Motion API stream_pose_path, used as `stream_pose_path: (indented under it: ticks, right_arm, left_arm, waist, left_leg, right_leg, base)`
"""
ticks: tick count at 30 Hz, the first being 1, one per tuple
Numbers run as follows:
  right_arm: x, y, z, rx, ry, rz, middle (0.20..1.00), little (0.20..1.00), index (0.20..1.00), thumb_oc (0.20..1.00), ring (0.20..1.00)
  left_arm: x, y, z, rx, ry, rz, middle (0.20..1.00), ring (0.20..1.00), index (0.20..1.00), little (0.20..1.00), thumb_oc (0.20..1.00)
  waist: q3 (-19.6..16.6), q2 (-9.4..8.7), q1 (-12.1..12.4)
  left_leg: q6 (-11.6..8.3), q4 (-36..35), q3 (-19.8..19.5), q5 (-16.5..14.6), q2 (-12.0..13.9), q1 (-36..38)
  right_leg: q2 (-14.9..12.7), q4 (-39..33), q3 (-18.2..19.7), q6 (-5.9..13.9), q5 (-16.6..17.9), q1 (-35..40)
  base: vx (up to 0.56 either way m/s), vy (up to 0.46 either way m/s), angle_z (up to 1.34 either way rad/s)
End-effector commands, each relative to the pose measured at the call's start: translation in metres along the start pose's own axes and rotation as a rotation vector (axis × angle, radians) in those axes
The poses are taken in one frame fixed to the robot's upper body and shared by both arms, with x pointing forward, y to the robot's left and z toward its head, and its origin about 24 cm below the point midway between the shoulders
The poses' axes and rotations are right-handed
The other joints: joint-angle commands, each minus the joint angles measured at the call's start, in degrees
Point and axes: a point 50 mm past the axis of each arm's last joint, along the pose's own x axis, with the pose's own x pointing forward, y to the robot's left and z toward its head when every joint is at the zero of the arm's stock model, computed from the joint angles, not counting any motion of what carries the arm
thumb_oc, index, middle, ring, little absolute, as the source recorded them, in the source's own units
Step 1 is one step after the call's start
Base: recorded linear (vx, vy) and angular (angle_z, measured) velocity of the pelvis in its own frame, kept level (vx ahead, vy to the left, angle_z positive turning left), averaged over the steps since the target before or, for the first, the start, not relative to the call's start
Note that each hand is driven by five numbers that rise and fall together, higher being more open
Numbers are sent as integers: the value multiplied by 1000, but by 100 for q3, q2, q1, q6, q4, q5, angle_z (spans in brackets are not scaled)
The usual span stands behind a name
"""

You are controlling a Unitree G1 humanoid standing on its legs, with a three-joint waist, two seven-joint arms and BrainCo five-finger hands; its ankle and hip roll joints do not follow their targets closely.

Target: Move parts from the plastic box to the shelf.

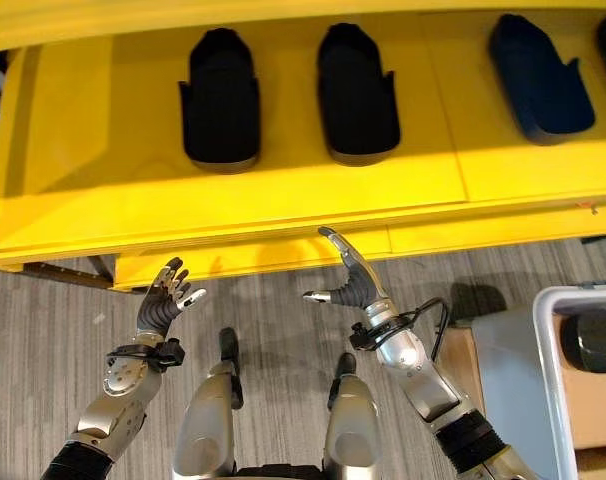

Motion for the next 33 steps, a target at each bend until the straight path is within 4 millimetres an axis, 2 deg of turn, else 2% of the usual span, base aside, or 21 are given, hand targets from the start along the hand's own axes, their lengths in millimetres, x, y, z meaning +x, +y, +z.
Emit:
stream_pose_path:
  ticks: [1, 4, 6, 8, 9, 10, 11, 12, 13, 14, 17, 19, 21, 24, 28, 33]
  right_arm:
    - [2, -12, 9, 28, -71, -25, 1000, 1000, 1000, 1000, 1000]
    - [-10, -19, -11, 47, 30, -55, 1000, 1000, 1000, 1000, 1000]
    - [-16, -22, -19, 44, 69, -72, 1000, 1000, 1000, 1000, 1000]
    - [-18, -24, -25, 40, 98, -80, 1000, 1000, 1000, 1000, 1000]
    - [-21, -26, -29, 55, 123, -97, 1000, 1000, 1000, 1000, 1000]
    - [-21, -26, -29, 56, 122, -98, 1000, 1000, 1000, 1000, 1000]
    - [-24, -25, -32, 73, 139, -97, 1000, 1000, 1000, 1000, 1000]
    - [-30, -22, -37, 96, 165, -90, 1000, 1000, 1000, 1000, 1000]
    - [-30, -22, -37, 96, 165, -90, 1000, 1000, 1000, 1000, 1000]
    - [-37, -19, -40, 113, 189, -81, 1000, 1000, 1000, 1000, 1000]
    - [-37, -8, -43, 152, 203, -52, 1000, 1000, 1000, 1000, 1000]
    - [-36, -3, -41, 173, 197, -37, 1000, 1000, 1000, 1000, 1000]
    - [-38, -2, -42, 194, 206, -40, 1000, 1000, 1000, 1000, 1000]
    - [-43, 1, -45, 232, 232, -41, 1000, 1000, 1000, 1000, 1000]
    - [-47, 3, -47, 259, 252, -38, 1000, 1000, 1000, 1000, 1000]
    - [-51, 4, -49, 262, 270, -46, 1000, 1000, 1000, 1000, 1000]
  left_arm:
    - [-1, 0, -1, 27, -16, -30, 1000, 1000, 1000, 1000, 1000]
    - [-4, 1, -10, -18, 12, -7, 1000, 1000, 1000, 1000, 1000]
    - [-4, 1, -9, -23, 5, -9, 1000, 1000, 1000, 1000, 1000]
    - [-6, 1, -10, -21, 6, -11, 1000, 1000, 1000, 1000, 1000]
    - [-6, 1, -10, -19, 7, -15, 1000, 1000, 1000, 1000, 1000]
    - [-6, 1, -10, -18, 7, -15, 1000, 1000, 1000, 1000, 1000]
    - [-7, 2, -11, -16, 11, -16, 1000, 1000, 1000, 1000, 1000]
    - [-12, 6, -15, -17, 28, -3, 1000, 1000, 1000, 1000, 1000]
    - [-12, 6, -15, -17, 28, -3, 1000, 1000, 1000, 1000, 1000]
    - [-17, 8, -16, -18, 30, 3, 1000, 1000, 1000, 1000, 1000]
    - [-26, 13, -18, -18, 37, 21, 1000, 1000, 1000, 1000, 1000]
    - [-28, 14, -19, -19, 42, 16, 1000, 1000, 1000, 1000, 1000]
    - [-29, 15, -20, -11, 51, 12, 1000, 1000, 1000, 1000, 1000]
    - [-33, 18, -25, 16, 84, 3, 1000, 1000, 1000, 1000, 1000]
    - [-36, 21, -28, 26, 107, 4, 1000, 1000, 1000, 1000, 1000]
    - [-35, 18, -29, 40, 123, -10, 1000, 1000, 1000, 1000, 1000]
  waist:
    - [-667, -126, -32]
    - [-917, -122, -70]
    - [-961, -150, -64]
    - [-1003, -193, 8]
    - [-1020, -222, 19]
    - [-1029, -220, 14]
    - [-1055, -251, 4]
    - [-1134, -273, 28]
    - [-1134, -273, 29]
    - [-1199, -213, 84]
    - [-1319, -145, 254]
    - [-1435, -153, 221]
    - [-1548, -161, 239]
    - [-1681, -194, 221]
    - [-1723, -201, 213]
    - [-1749, -138, 85]
  left_leg:
    - [-168, -70, -85, 218, 299, 135]
    - [-184, -56, -213, 448, 273, 254]
    - [-133, 162, -421, 435, 110, 249]
    - [-40, 415, -819, 319, -224, 186]
    - [21, 572, -932, 147, -549, 70]
    - [24, 582, -939, 153, -552, 46]
    - [123, 649, -930, -196, -823, 24]
    - [246, 774, -977, -557, -1280, 25]
    - [247, 777, -976, -559, -1280, 25]
    - [415, 729, -1104, -814, -1829, 123]
    - [533, 573, -1655, -800, -2465, 75]
    - [608, 311, -1539, -826, -2342, 364]
    - [669, 46, -1626, -778, -2371, 485]
    - [752, -302, -1465, -735, -2265, 728]
    - [774, -462, -1323, -738, -2211, 887]
    - [810, -636, -1059, -755, -2160, 979]
  right_leg:
    - [563, -758, 40, -197, 152, 112]
    - [804, -1387, 296, -279, 379, 375]
    - [849, -1670, 408, -331, 450, 577]
    - [873, -1894, 510, -363, 557, 745]
    - [879, -2021, 528, -379, 618, 847]
    - [878, -2035, 522, -377, 635, 837]
    - [877, -2122, 557, -361, 669, 918]
    - [875, -2226, 595, -316, 763, 1016]
    - [875, -2227, 596, -315, 763, 1017]
    - [931, -2313, 660, -289, 824, 1100]
    - [1168, -2422, 957, -243, 961, 1124]
    - [1224, -2598, 1029, -220, 1030, 1230]
    - [1232, -2760, 1060, -207, 1087, 1279]
    - [1255, -2862, 1129, -165, 1132, 1405]
    - [1279, -2885, 1247, -130, 1167, 1456]
    - [1313, -2796, 1456, -71, 1180, 1359]
  base:
    - [-2, -261, -41]
    - [27, -229, -54]
    - [38, -177, -46]
    - [40, -140, -21]
    - [28, -103, -28]
    - [34, -86, -31]
    - [79, -41, -27]
    - [84, -43, -7]
    - [147, 11, 6]
    - [107, 29, -18]
    - [124, 22, -66]
    - [135, 41, -99]
    - [100, 60, -33]
    - [104, 86, -14]
    - [63, 66, -30]
    - [19, 78, -33]
